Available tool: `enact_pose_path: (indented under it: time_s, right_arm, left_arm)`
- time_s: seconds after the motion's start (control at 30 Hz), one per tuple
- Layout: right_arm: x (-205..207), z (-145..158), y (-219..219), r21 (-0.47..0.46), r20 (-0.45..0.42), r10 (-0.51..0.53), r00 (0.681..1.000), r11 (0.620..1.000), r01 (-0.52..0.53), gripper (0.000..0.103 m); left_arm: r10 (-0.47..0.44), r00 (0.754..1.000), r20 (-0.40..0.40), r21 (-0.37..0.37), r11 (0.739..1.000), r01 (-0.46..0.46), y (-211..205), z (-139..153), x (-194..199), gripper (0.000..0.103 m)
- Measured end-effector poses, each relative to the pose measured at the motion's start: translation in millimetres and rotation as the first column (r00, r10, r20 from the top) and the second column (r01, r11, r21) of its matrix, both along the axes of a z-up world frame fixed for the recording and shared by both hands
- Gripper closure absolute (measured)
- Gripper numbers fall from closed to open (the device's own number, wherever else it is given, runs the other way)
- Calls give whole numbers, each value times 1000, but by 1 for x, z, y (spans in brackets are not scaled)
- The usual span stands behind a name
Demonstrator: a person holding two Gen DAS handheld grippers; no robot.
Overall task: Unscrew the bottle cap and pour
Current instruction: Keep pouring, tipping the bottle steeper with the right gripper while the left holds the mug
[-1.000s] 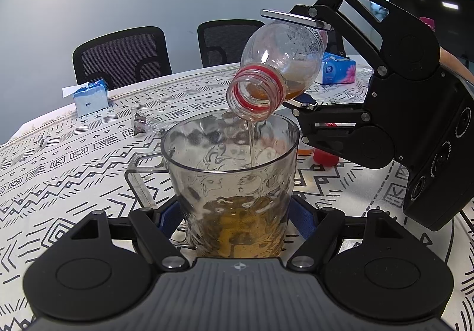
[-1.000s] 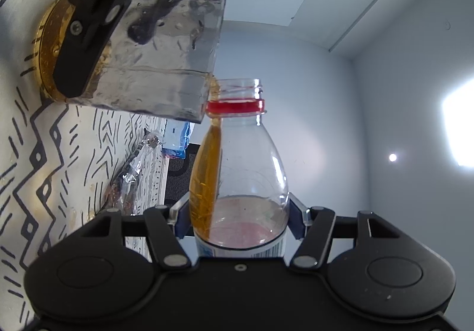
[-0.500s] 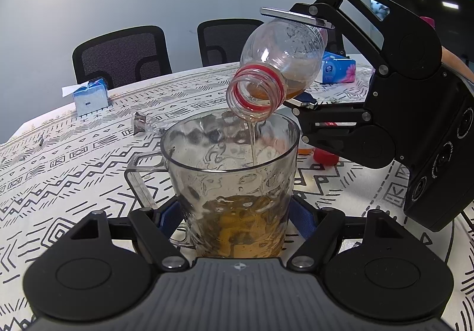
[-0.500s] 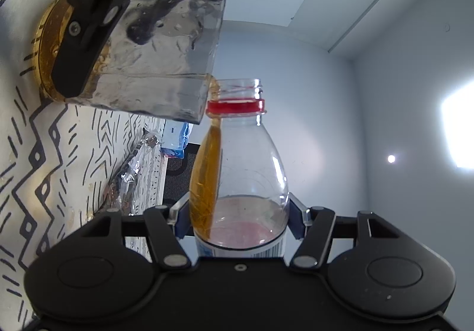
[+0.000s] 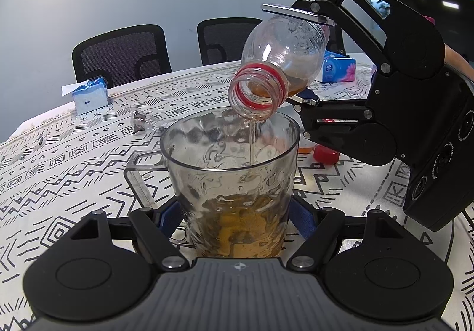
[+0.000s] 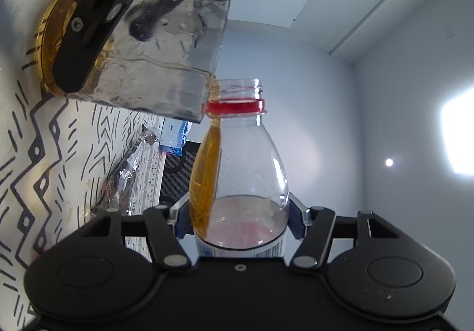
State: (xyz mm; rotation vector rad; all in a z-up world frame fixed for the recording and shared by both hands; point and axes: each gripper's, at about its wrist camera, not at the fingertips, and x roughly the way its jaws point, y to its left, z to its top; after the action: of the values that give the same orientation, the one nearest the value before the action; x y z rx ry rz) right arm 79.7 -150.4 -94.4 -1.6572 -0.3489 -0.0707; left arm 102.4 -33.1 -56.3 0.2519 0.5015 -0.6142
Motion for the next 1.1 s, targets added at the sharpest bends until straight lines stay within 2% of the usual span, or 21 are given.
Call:
enact_pose_path:
  time_s: [0.27,0.37,1.1]
  right_arm:
    - [-2,0,-4,0,-3,4,1000,1000,-4,38]
    - [5,4,10,-12,3,-4,1000,1000,4,38]
    - [-48,4,14,-54,15,2,1000,999,-1,38]
  left_arm:
    - [0,1000,-1,-1,1000,0,0,0,0,30]
    - [-1,1000,-3,-1,1000,1,0,0,0,30]
    - [-1,1000,-5,-3,1000,1,0,1,-1,30]
